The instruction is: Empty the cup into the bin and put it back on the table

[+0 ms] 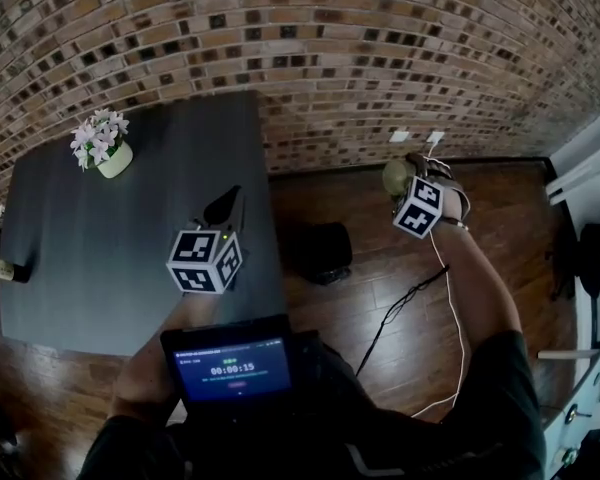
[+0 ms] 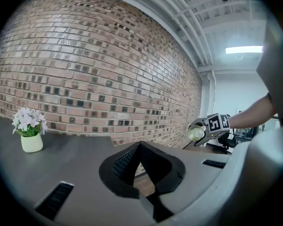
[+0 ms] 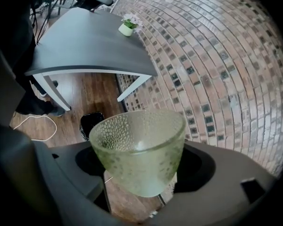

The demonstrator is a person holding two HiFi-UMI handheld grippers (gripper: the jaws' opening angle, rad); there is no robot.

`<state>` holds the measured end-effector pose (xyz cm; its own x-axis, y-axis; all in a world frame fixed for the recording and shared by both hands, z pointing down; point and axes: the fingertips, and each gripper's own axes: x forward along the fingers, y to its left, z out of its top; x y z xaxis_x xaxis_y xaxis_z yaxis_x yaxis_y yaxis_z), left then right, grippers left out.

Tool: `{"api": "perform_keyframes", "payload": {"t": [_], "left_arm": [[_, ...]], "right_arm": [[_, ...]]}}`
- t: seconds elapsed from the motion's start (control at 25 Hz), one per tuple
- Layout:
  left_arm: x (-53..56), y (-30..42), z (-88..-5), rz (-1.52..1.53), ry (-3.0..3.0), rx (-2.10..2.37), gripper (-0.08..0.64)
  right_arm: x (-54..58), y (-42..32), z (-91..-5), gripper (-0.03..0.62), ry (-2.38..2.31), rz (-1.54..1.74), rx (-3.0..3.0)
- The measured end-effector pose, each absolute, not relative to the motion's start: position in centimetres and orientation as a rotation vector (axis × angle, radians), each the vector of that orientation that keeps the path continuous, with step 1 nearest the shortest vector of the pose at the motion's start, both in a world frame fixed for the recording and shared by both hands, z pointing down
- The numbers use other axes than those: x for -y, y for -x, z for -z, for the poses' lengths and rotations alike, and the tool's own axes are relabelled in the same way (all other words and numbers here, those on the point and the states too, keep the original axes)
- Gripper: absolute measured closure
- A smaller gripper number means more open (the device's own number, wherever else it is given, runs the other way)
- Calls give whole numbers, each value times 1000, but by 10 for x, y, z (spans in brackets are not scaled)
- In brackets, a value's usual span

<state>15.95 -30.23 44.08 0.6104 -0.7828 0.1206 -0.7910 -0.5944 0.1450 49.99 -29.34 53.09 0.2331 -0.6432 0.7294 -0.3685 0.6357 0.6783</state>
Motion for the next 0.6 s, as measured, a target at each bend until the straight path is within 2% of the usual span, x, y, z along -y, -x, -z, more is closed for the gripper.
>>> {"api": "perform_keyframes", "payload": {"t": [0.6], "left_arm": [[301,-153,-439,-56,-2642,1308,568]], "right_arm": [[291,-494,-540,191,-789,323,1267]]}}
